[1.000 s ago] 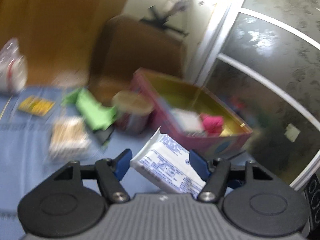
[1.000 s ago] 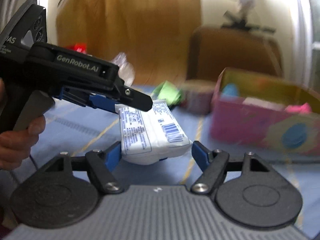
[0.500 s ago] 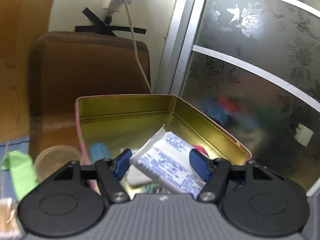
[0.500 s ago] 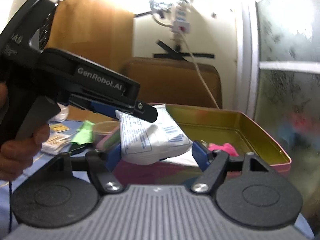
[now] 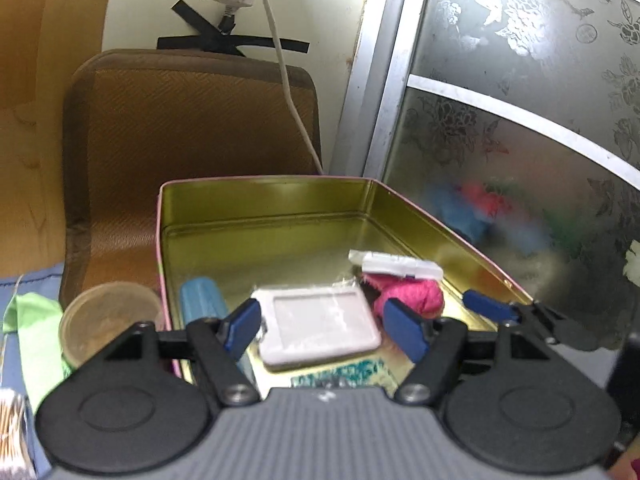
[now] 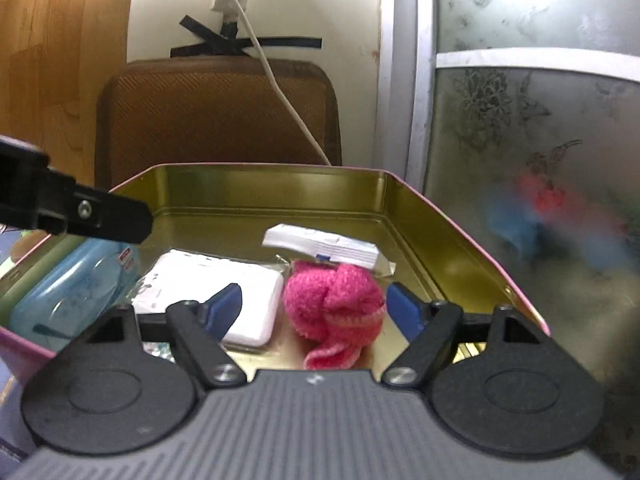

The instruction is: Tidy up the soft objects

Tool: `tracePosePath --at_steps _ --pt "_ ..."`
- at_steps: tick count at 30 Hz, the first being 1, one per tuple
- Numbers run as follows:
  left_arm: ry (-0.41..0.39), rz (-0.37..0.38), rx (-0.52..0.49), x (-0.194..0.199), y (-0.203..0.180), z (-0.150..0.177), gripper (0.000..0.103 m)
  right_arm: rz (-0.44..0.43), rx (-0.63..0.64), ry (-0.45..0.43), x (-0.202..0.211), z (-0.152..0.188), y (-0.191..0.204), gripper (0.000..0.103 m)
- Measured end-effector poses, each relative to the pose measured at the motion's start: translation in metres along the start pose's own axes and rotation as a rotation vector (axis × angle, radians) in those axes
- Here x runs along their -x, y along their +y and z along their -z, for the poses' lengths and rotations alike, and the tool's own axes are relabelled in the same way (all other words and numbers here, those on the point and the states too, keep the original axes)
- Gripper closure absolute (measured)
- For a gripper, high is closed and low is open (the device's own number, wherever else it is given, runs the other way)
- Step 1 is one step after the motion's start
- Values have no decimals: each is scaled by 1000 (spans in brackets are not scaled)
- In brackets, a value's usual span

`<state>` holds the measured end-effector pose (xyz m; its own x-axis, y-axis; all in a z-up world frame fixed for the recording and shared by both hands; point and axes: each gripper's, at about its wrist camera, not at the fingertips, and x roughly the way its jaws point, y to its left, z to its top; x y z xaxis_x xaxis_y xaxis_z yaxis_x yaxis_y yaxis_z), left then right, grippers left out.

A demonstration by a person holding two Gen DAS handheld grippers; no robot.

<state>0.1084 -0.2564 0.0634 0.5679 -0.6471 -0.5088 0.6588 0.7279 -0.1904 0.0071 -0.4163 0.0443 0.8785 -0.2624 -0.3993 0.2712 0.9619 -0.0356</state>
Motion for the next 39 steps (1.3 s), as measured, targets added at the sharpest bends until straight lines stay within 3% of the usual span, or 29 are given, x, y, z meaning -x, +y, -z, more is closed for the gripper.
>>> tracePosePath --at_steps 15,29,39 --pt "30 -79 -16 76 6 39 32 -66 -161 -96 82 12 21 22" --pt "56 -209 49 111 64 84 31 -132 -211 -59 100 12 51 27" --pt "42 -296 108 126 112 102 30 -199 -121 -43 103 8 97 28"
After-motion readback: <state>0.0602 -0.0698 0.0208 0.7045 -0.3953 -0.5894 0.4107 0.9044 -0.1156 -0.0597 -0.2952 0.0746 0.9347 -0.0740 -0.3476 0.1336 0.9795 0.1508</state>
